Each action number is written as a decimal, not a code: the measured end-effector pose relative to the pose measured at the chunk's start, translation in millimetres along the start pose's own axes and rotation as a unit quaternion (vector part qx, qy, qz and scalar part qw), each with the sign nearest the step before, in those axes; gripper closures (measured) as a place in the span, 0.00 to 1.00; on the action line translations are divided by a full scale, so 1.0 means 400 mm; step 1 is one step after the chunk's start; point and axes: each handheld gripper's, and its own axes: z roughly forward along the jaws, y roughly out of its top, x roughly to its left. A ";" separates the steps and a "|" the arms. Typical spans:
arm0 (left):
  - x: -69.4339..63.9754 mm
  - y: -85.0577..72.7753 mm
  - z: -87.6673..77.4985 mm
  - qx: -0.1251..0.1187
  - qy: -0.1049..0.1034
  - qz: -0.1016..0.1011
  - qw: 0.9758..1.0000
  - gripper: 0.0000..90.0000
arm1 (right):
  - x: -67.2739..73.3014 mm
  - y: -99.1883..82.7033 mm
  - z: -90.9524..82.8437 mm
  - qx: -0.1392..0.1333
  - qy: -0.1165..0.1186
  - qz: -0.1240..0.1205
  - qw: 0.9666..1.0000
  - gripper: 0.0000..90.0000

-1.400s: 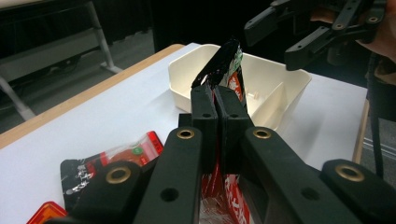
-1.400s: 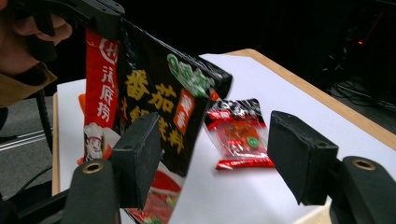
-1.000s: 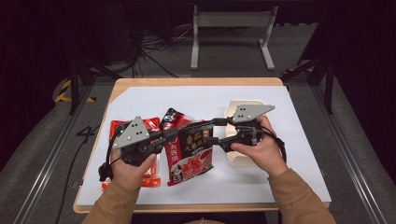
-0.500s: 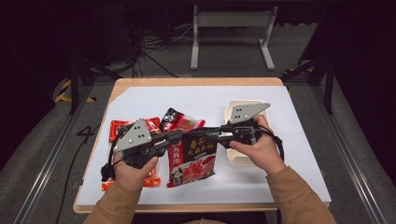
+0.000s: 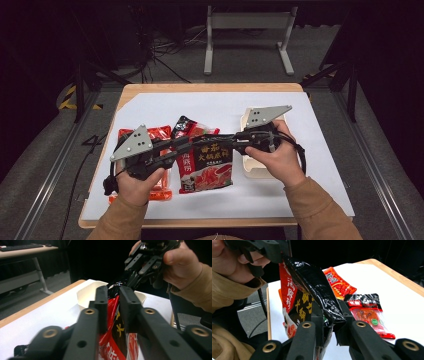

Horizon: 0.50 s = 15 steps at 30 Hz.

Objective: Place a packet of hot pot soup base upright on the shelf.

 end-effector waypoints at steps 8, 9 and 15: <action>-0.002 0.021 -0.037 0.005 0.016 -0.006 1.000 0.60 | 0.004 0.034 -0.028 -0.007 -0.014 -0.007 1.000 0.89; -0.001 0.021 -0.039 0.005 0.018 -0.007 1.000 0.58 | 0.003 0.038 -0.033 -0.006 -0.019 -0.011 1.000 0.89; 0.032 0.005 -0.039 0.011 0.031 -0.029 0.999 0.52 | -0.020 0.055 -0.066 -0.013 -0.052 -0.016 0.998 0.88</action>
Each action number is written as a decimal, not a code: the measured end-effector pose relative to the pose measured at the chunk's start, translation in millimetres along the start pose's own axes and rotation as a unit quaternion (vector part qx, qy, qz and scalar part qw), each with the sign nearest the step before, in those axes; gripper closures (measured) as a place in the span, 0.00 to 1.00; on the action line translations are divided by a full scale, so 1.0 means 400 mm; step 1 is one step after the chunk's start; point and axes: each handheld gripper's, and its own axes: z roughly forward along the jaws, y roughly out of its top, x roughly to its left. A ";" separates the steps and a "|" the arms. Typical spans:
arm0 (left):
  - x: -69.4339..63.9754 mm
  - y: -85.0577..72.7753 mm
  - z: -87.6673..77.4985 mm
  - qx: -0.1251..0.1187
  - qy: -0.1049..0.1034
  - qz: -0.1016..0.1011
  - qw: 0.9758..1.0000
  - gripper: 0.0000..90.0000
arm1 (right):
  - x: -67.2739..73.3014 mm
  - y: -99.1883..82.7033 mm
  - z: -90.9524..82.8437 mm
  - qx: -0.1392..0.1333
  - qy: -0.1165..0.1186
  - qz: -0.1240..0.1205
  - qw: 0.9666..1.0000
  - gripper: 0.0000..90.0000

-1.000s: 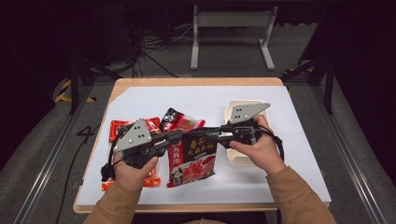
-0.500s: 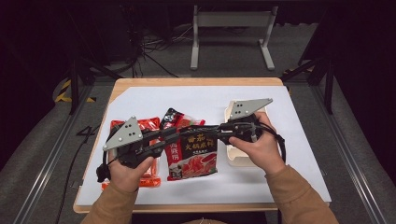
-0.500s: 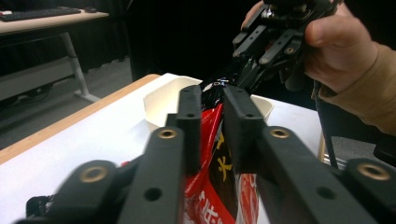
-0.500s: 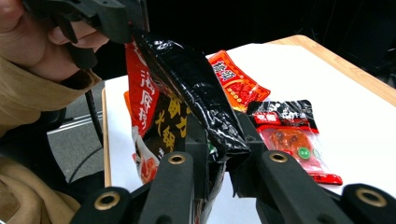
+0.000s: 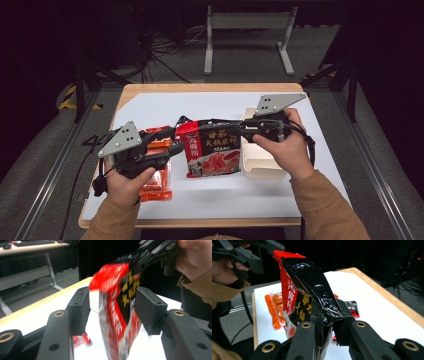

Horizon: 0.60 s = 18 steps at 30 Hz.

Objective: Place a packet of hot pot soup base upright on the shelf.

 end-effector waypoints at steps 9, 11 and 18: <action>0.041 -0.025 0.018 0.018 0.008 -0.022 1.000 0.47 | -0.041 0.019 -0.037 -0.016 -0.025 0.007 1.000 0.88; 0.049 -0.031 0.023 0.025 0.012 -0.026 0.999 0.46 | -0.052 0.022 -0.047 -0.019 -0.034 0.009 0.999 0.88; 0.073 -0.045 0.020 0.030 0.013 -0.038 0.999 0.46 | -0.094 0.028 -0.071 -0.024 -0.062 0.010 0.998 0.88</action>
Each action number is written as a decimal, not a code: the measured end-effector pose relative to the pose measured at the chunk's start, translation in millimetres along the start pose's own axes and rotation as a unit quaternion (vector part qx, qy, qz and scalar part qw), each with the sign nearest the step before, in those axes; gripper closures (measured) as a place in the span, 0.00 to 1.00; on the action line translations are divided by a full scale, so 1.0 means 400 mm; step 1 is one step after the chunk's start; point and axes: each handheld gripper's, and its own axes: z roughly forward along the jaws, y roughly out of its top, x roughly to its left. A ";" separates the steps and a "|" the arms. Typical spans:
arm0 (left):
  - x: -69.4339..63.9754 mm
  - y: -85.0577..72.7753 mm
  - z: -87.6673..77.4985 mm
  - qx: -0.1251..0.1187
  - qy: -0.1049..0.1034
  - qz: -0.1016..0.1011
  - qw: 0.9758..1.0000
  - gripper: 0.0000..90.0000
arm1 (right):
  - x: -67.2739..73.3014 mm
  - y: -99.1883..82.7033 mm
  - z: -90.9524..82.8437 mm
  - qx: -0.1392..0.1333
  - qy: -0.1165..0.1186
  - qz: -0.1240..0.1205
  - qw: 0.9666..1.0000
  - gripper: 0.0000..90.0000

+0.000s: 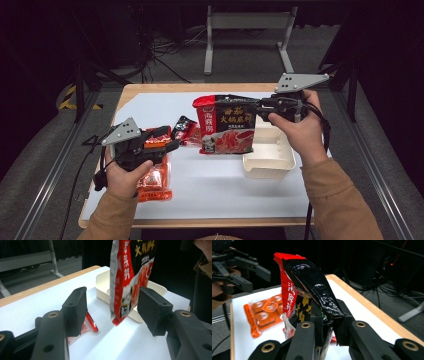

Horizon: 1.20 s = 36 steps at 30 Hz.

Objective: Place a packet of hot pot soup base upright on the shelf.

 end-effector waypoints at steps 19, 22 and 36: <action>0.037 -0.020 0.003 0.019 0.013 -0.021 1.000 0.44 | -0.139 -0.001 -0.033 -0.014 -0.080 -0.007 0.997 0.88; 0.043 -0.024 0.003 0.019 0.016 -0.025 0.999 0.44 | -0.157 -0.004 -0.037 -0.012 -0.090 -0.010 0.996 0.88; 0.058 -0.032 0.005 0.026 0.023 -0.030 0.999 0.44 | -0.240 -0.039 -0.042 -0.013 -0.130 -0.009 0.991 0.88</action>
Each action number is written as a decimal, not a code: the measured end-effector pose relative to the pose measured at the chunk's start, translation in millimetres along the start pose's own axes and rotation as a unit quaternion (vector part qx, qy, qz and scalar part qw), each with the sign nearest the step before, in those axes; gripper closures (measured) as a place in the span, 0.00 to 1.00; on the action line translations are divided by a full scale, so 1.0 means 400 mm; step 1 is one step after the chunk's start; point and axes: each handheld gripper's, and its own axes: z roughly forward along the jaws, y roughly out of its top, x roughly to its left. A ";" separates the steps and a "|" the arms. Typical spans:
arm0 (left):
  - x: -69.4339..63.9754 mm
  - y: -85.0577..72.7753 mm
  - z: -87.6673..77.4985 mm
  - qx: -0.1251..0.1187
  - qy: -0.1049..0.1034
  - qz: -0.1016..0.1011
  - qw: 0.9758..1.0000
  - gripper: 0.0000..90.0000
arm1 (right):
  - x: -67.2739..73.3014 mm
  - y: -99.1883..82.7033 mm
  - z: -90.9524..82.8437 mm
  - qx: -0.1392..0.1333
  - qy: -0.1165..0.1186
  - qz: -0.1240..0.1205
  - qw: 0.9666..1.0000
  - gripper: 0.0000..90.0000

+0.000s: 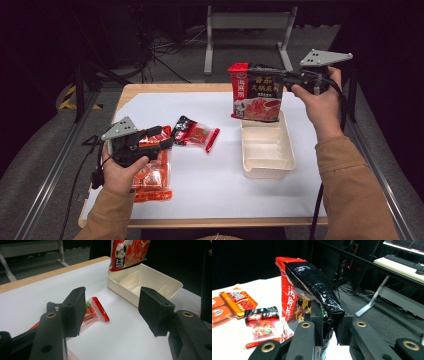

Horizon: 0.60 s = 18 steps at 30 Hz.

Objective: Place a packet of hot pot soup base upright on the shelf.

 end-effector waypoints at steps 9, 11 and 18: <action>0.011 -0.004 -0.001 0.001 0.006 -0.010 1.000 0.44 | -0.037 -0.040 0.011 -0.008 -0.020 0.011 1.000 0.88; 0.013 -0.005 0.000 0.003 0.005 -0.013 1.000 0.44 | -0.043 -0.051 0.016 -0.005 -0.023 0.014 1.000 0.88; 0.020 -0.009 0.003 0.004 0.003 -0.020 1.000 0.44 | -0.063 -0.089 0.027 -0.008 -0.020 0.028 0.999 0.88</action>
